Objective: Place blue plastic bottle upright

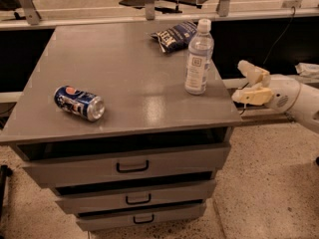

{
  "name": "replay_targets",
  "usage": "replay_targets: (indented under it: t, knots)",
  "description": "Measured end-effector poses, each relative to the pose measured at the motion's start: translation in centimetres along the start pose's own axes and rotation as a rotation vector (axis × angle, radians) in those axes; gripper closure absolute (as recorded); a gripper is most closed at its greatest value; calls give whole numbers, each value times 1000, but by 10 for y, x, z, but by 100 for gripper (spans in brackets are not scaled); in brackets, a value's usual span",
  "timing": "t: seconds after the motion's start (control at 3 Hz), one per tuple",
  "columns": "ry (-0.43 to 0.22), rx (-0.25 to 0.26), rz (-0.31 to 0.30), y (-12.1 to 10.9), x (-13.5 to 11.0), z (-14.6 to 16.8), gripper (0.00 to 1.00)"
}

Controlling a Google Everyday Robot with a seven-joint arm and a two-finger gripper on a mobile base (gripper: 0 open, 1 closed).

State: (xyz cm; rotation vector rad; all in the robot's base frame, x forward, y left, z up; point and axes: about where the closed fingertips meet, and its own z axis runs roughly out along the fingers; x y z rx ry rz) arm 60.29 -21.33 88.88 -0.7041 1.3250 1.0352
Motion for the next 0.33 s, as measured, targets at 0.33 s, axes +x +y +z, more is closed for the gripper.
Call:
replay_targets:
  t: [0.33]
  knots:
    - [11, 3, 7, 0, 0, -4, 0]
